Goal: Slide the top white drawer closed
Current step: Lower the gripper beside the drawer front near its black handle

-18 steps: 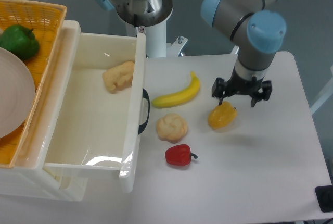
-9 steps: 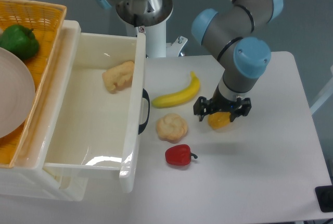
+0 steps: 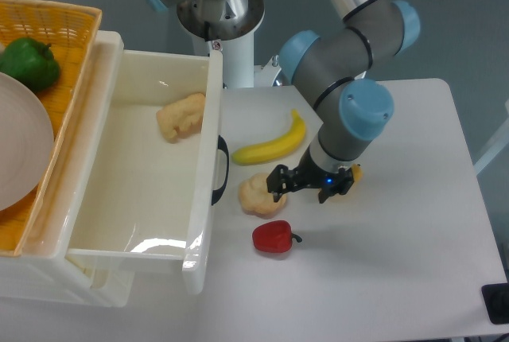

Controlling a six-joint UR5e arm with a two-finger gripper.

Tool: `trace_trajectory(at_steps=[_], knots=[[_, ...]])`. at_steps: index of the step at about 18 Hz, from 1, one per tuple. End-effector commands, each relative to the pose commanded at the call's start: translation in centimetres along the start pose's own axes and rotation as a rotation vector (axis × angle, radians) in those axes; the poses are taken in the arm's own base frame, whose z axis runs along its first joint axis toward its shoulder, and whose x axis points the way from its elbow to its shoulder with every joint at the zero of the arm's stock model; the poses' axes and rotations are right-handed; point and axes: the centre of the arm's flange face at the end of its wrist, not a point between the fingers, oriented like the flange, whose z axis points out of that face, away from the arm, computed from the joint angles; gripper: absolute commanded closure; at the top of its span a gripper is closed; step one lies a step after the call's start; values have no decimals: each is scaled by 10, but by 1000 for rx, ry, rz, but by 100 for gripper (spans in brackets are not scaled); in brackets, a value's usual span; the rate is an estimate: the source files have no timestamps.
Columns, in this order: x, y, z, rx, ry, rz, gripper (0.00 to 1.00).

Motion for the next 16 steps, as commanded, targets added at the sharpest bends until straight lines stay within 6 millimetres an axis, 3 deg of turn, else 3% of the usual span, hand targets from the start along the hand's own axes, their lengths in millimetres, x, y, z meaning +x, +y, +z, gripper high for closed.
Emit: trace_trajectory(at_steps=[16], knots=[[34, -6, 22, -29, 22, 52, 0]])
